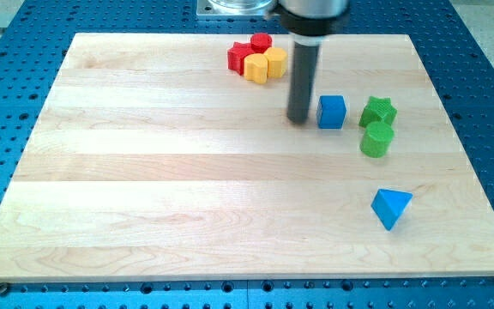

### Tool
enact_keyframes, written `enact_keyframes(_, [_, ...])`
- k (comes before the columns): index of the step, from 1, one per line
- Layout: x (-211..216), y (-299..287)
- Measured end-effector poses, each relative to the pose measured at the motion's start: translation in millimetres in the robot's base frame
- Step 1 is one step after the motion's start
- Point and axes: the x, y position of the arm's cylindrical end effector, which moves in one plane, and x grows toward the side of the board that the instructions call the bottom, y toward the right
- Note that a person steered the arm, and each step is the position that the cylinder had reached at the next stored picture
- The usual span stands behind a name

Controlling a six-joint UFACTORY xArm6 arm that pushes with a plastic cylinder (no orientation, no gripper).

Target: Drag the triangle below the cube

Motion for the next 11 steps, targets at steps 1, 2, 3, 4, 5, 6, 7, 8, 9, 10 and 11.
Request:
enact_keyframes(1, [1, 16])
enact_keyframes(2, [57, 0])
enact_keyframes(3, [168, 7])
enact_keyframes(4, [197, 42])
enact_keyframes(5, [181, 70])
enact_keyframes(6, [163, 89])
enact_keyframes(7, [134, 90])
enact_keyframes(8, [111, 90])
enact_keyframes(9, [102, 70])
enact_keyframes(10, [85, 70])
enact_keyframes(11, [77, 64])
